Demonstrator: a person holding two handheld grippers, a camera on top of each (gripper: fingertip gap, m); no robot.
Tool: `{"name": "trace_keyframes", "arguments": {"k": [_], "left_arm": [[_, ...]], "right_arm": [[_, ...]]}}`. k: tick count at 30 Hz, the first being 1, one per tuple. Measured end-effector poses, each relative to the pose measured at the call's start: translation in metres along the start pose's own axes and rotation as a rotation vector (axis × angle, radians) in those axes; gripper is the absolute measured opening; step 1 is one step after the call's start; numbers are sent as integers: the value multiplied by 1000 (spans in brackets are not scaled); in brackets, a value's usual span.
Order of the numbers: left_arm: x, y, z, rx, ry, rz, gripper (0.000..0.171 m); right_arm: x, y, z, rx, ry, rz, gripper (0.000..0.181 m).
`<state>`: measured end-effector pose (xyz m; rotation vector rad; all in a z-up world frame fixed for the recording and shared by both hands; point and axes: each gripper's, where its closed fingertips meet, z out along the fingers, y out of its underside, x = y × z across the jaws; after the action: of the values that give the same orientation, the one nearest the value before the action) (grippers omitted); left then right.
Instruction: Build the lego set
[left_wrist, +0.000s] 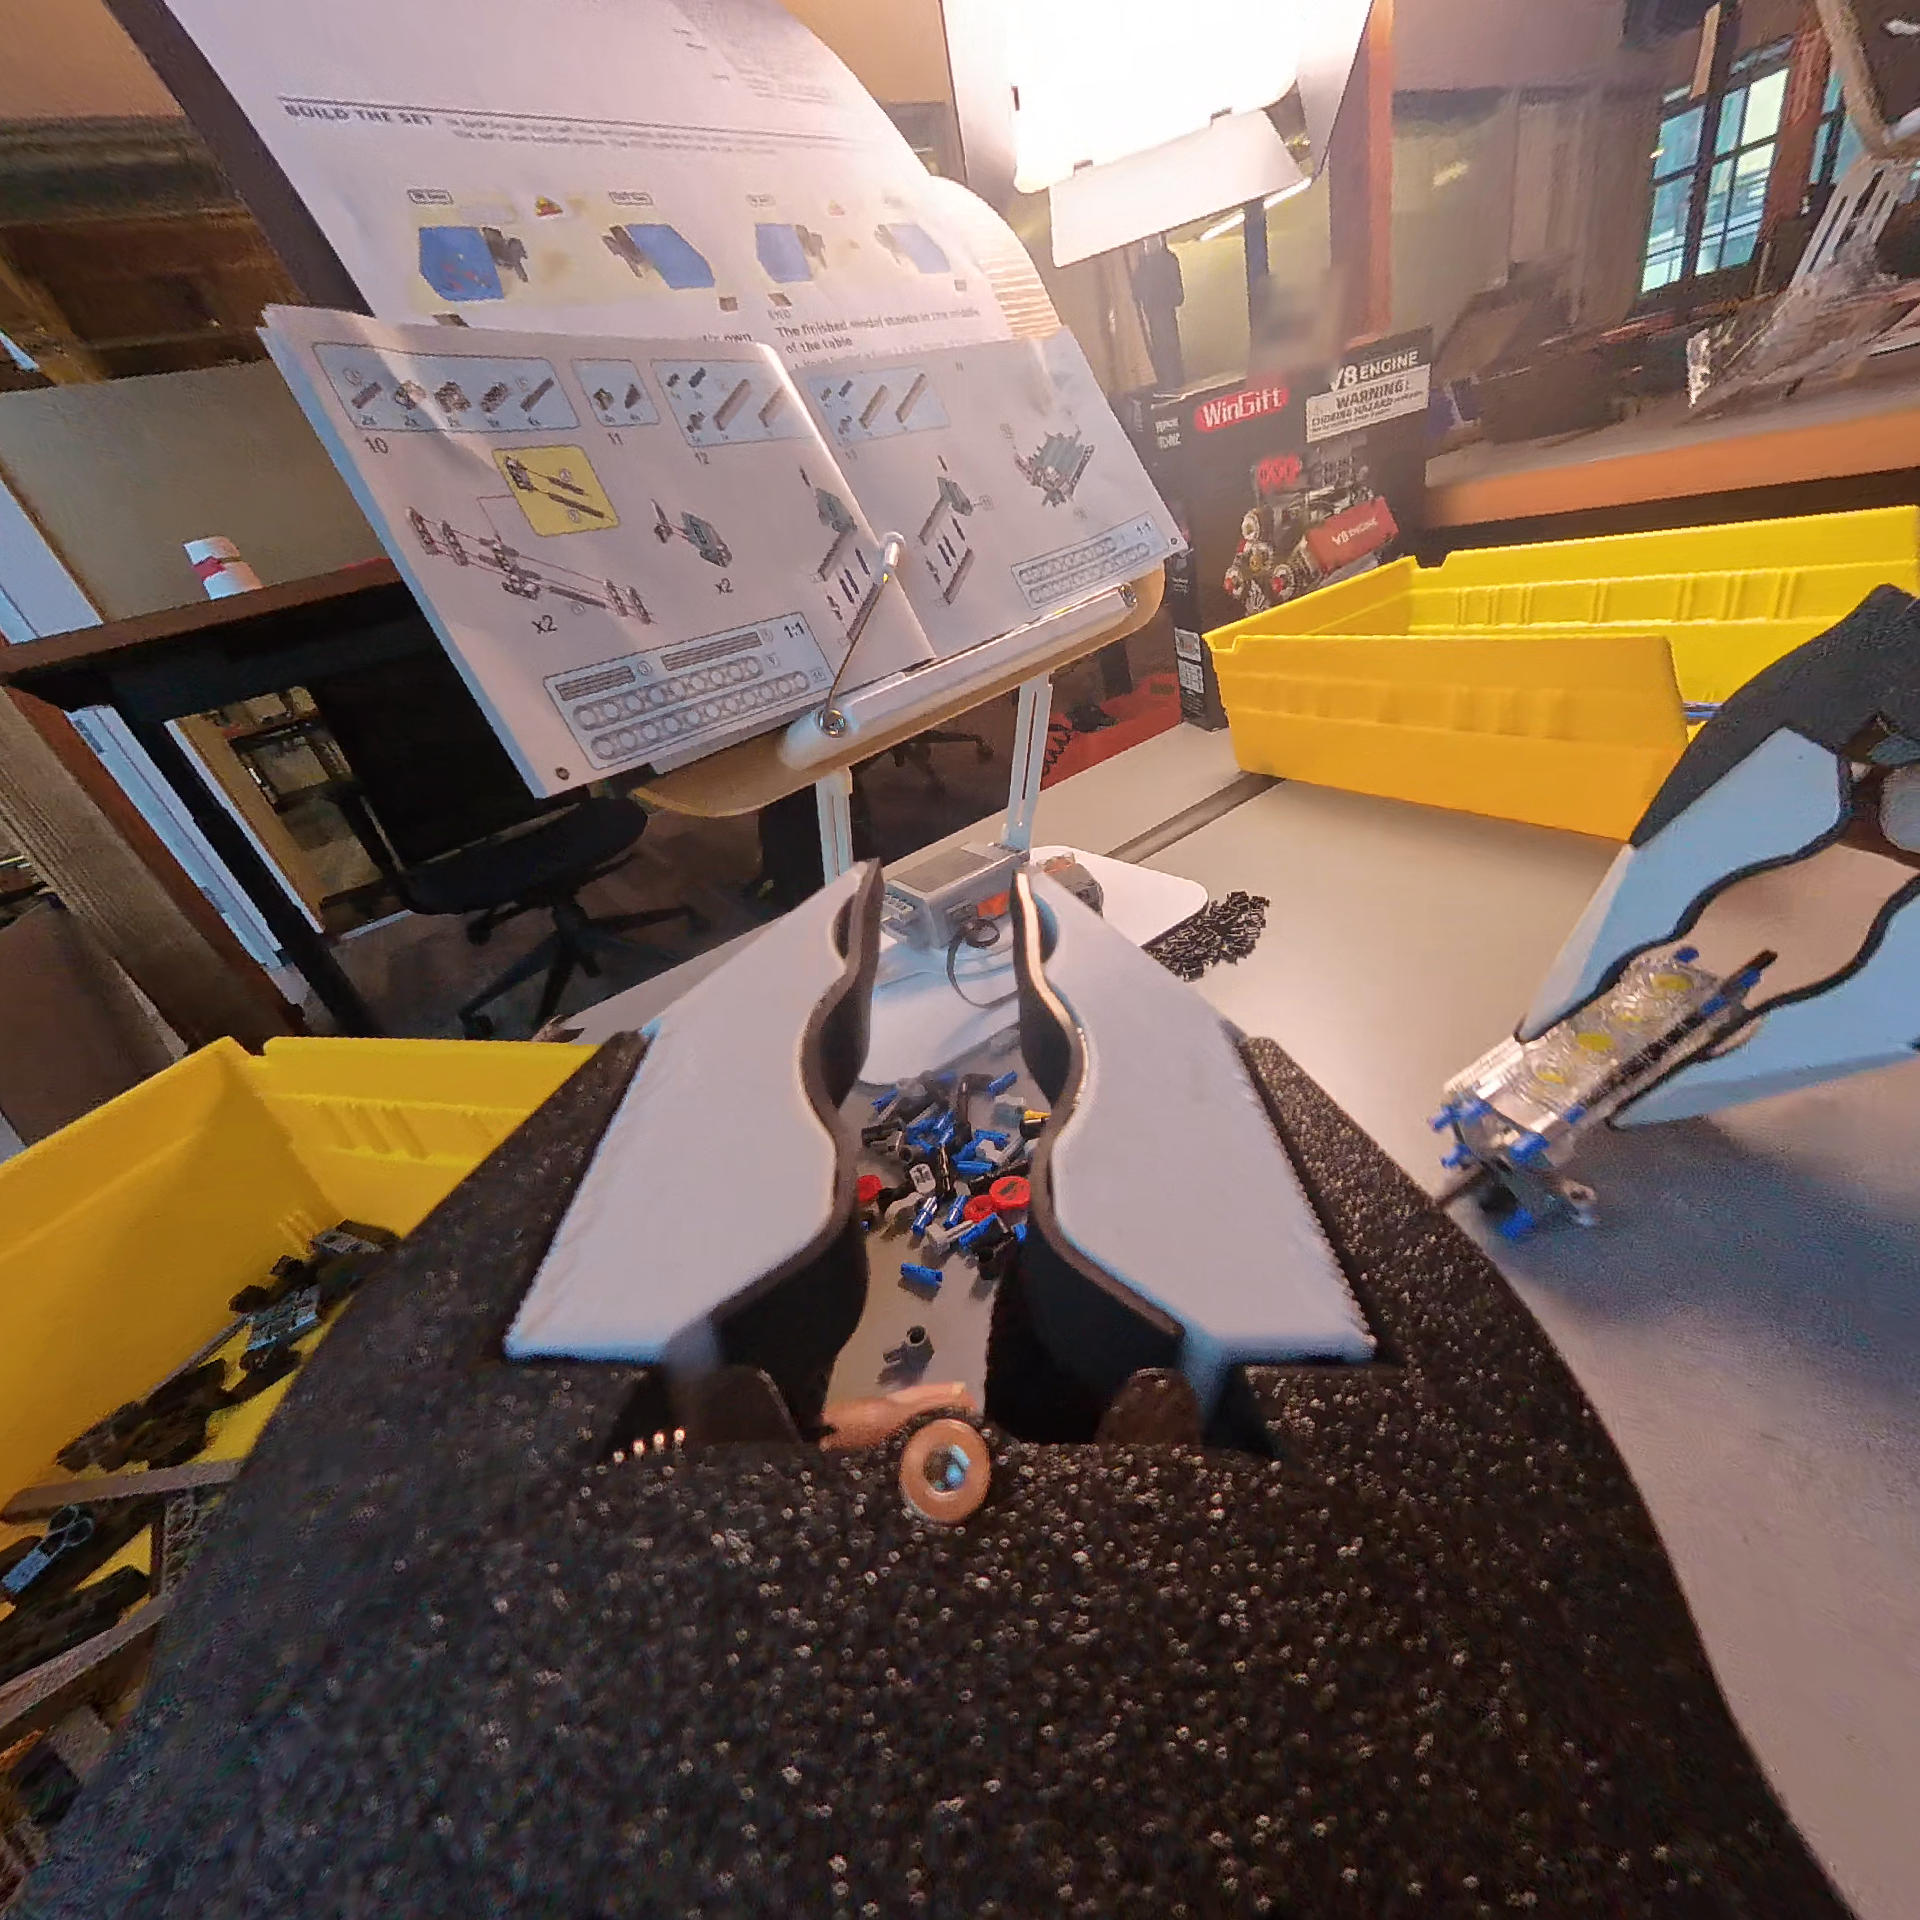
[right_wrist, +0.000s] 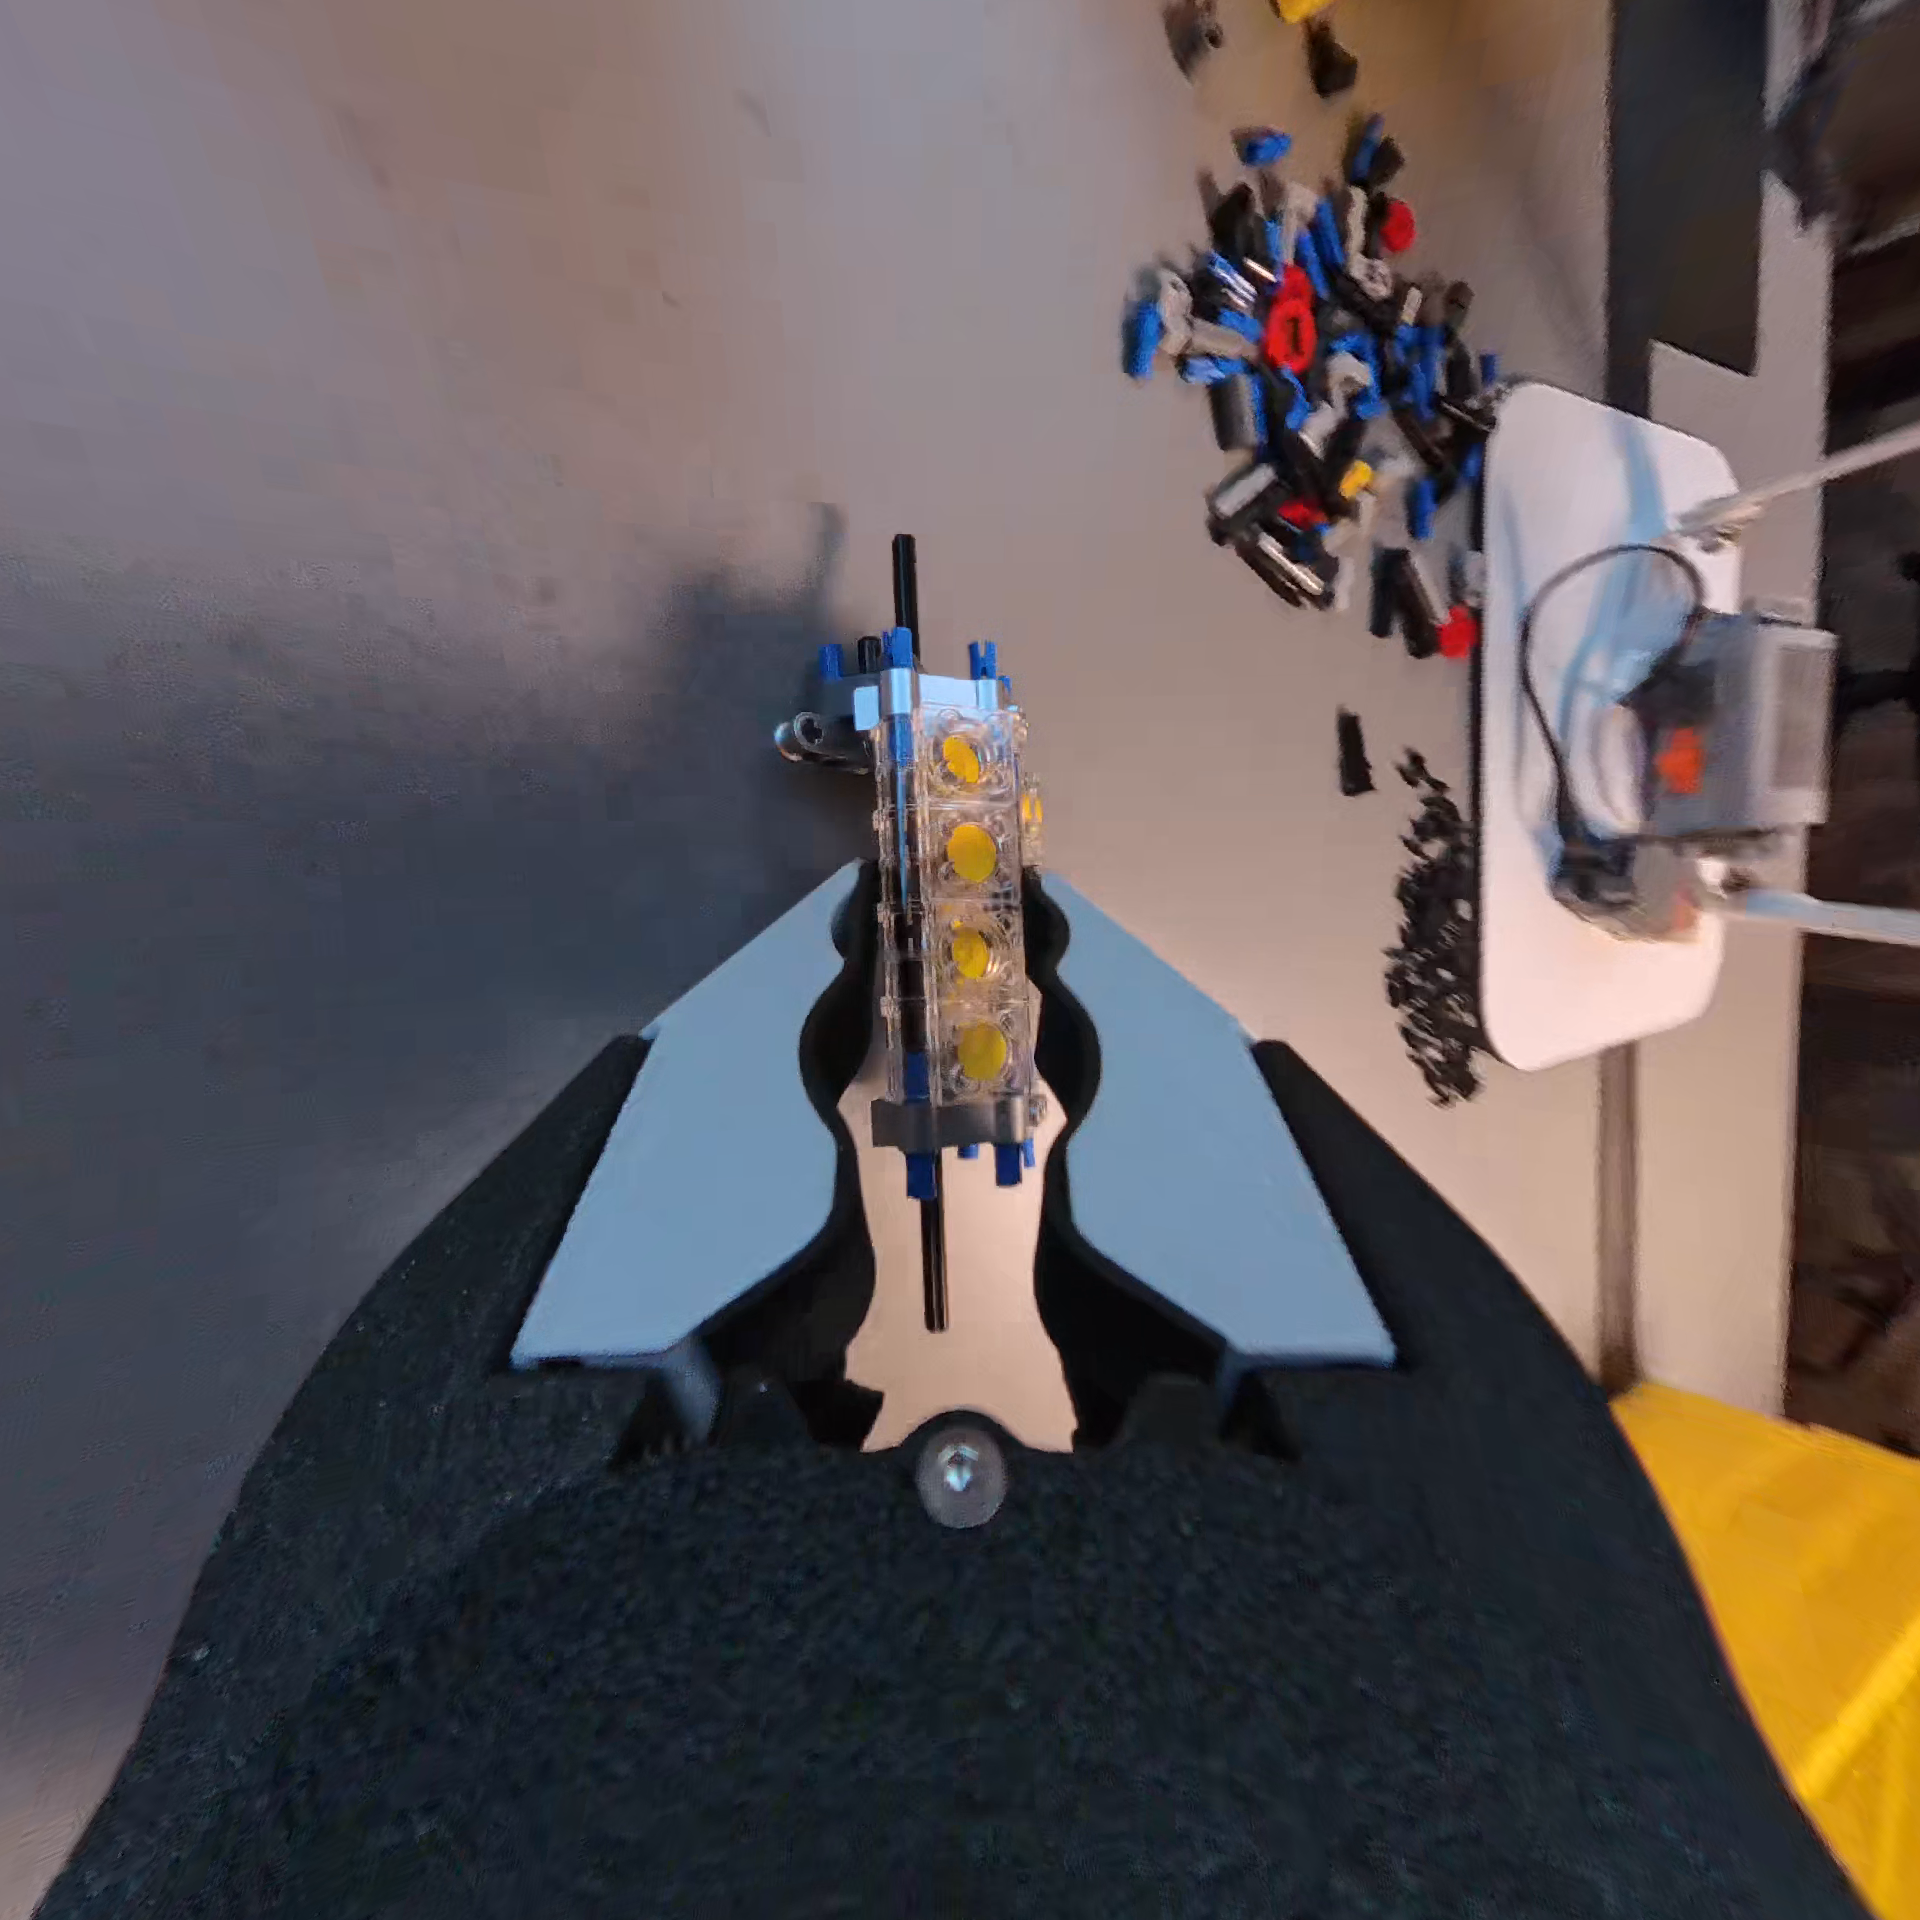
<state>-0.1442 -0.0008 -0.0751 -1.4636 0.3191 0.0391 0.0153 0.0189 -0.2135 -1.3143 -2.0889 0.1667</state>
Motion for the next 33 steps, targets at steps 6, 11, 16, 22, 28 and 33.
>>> {"name": "trace_keyframes", "arguments": {"k": [6,11,16,22,28,33], "left_arm": [[0,13,6,15,30,-57,17],[3,28,6,-41,48,-131,45],[15,44,13,-103,95,-139,52],[40,63,18,-198,168,-141,51],[53,72,23,-244,217,-128,49],[58,72,23,-245,232,-106,50]], "right_arm": [[60,43,0,-33,345,16,24],[70,62,13,-28,382,23,27],[53,51,5,55,254,114,44],[62,49,-20,239,222,324,29],[54,60,-21,228,220,251,7],[50,65,-23,226,207,210,12]]}}
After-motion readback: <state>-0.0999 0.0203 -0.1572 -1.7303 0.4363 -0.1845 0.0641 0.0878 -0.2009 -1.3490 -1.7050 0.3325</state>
